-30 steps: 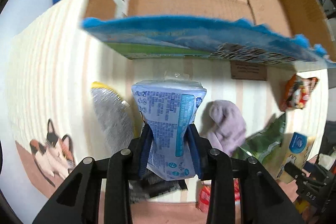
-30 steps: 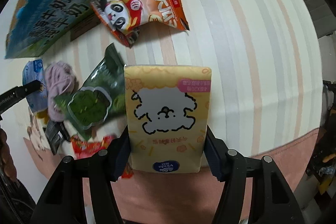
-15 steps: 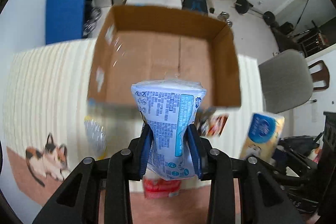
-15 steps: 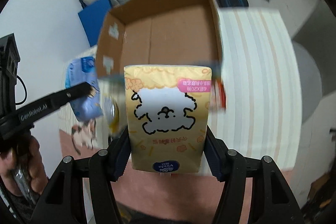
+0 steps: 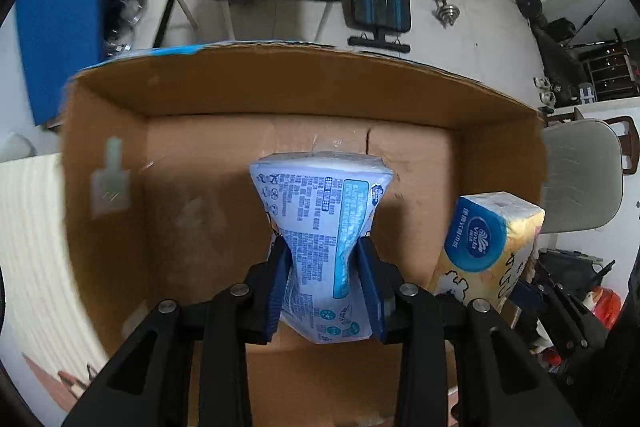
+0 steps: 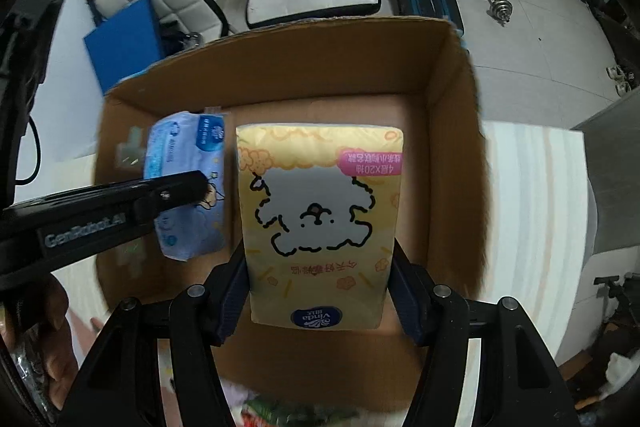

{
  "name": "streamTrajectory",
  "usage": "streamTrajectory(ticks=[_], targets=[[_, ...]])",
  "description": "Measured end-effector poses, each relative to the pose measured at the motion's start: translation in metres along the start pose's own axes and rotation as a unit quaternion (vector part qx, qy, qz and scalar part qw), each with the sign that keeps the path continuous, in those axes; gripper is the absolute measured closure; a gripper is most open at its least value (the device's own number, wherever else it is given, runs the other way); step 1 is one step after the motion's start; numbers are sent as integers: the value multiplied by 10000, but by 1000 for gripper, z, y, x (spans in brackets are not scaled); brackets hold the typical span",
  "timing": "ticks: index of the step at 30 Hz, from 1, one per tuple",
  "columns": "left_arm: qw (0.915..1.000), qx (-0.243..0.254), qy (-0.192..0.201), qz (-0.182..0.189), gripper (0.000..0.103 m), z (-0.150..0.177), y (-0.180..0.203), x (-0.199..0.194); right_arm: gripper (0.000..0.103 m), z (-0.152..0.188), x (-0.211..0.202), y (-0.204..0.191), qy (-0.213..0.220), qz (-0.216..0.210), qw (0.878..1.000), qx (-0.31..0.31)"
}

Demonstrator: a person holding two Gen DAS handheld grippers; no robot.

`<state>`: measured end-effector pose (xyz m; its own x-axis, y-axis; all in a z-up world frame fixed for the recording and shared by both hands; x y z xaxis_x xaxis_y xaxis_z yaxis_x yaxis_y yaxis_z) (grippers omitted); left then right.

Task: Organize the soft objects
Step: 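Place the blue pack in the box with the left tool while the right tool places the tissue pack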

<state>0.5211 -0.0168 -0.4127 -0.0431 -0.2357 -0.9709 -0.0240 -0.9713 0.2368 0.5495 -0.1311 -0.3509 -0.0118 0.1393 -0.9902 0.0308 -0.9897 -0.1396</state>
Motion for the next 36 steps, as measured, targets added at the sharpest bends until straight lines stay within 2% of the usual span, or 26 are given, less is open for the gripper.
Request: streamTrajectory(ticks=[5, 13, 17, 18, 20, 22, 25, 27, 29, 33, 36], targets=[[9993, 91, -254, 271, 71, -12, 6, 25, 38, -20, 33, -5, -113, 138, 9998, -15], [9987, 164, -427, 236, 68, -22, 6, 44, 37, -34, 58, -5, -203, 422, 9989, -84], [9978, 41, -565, 352, 67, -22, 5, 45, 37, -38, 64, -3, -284, 398, 9988, -55], [9975, 28, -592, 381, 64, -22, 6, 45, 36, -39, 63, -3, -276, 385, 9989, -64], [9980, 47, -531, 353, 49, -21, 6, 39, 34, -41, 61, -1, -256, 409, 9988, -68], [9991, 147, -354, 190, 24, -21, 5, 26, 29, -41, 55, -3, -244, 460, 9986, -117], [9995, 242, -184, 34, 10, -16, 1, 10, 17, -38, 45, -4, -227, 513, 9983, -160], [9993, 333, -74, -127, 5, -11, -4, -3, 4, -36, 37, -6, -209, 499, 9984, -165], [9989, 372, 108, -269, 4, -4, -8, -19, 0, -31, 27, -9, -174, 500, 9984, -191], [9977, 359, 354, -443, 2, 14, -15, -43, 0, -20, 5, -13, -45, 537, 9982, -264], [9961, 376, 556, -570, 2, 32, -19, -62, 0, -4, -19, -19, 203, 480, 9980, -363]])
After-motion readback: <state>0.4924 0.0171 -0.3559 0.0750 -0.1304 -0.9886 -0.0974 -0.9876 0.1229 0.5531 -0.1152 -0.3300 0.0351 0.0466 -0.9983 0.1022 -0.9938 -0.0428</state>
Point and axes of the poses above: each gripper's, at about its wrist camera, not at the fingertips, and x roughly the way its jaws point, y to its right, z to its underside, the point moved 9 cm from there along x, roughly the way its jaws point, and after that the axes turned 4 degrees about x, right-handed, at the moved point
